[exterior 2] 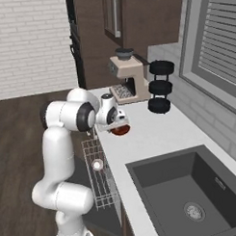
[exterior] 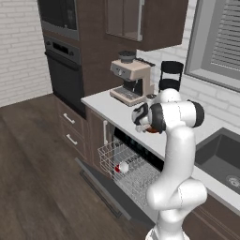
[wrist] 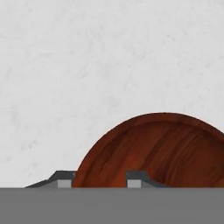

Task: Pick up the cup and bowl from the counter, place them in the dishwasher, and close the dishwasher door.

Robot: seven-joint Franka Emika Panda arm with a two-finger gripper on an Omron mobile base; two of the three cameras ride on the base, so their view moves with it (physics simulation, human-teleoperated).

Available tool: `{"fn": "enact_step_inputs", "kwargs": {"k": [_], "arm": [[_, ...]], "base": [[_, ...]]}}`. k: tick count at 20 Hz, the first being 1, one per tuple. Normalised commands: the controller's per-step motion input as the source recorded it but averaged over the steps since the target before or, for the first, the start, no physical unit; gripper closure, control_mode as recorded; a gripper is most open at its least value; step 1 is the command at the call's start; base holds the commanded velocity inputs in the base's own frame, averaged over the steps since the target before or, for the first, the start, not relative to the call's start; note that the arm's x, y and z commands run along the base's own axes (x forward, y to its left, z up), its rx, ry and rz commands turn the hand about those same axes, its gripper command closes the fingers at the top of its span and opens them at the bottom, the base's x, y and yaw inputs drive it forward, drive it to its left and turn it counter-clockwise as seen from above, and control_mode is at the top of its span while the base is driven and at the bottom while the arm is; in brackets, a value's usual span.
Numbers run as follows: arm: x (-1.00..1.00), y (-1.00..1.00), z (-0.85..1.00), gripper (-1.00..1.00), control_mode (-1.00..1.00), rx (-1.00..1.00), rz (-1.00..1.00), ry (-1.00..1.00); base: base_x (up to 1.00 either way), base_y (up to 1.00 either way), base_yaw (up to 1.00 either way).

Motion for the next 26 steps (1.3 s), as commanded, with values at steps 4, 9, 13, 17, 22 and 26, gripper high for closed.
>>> {"fn": "enact_step_inputs", "kwargs": {"k": [4, 9, 13, 17, 22, 26], "arm": [[-0.34, 0.10, 0.06, 1.00, -1.00, -0.02, 0.00, -0.18], [-0.67, 0.35, 0.13, 1.00, -1.00, -0.01, 0.00, -0.24], [-1.00, 0.54, -0.02, 1.00, -1.00, 0.01, -0.03, -0.30], [-1.00, 0.55, 0.16, 1.00, -1.00, 0.02, -0.08, -0.23], [-0.50, 0.99, 0.63, 1.00, -1.00, 0.00, 0.00, -0.01], [-0.03, 0.88, 0.33, 1.00, -1.00, 0.00, 0.00, 0.08]], "base": [[0.00, 0.00, 0.00], [0.00, 0.00, 0.00], [0.00, 0.00, 0.00], [0.00, 0.00, 0.00], [0.00, 0.00, 0.00], [0.00, 0.00, 0.00]]}}
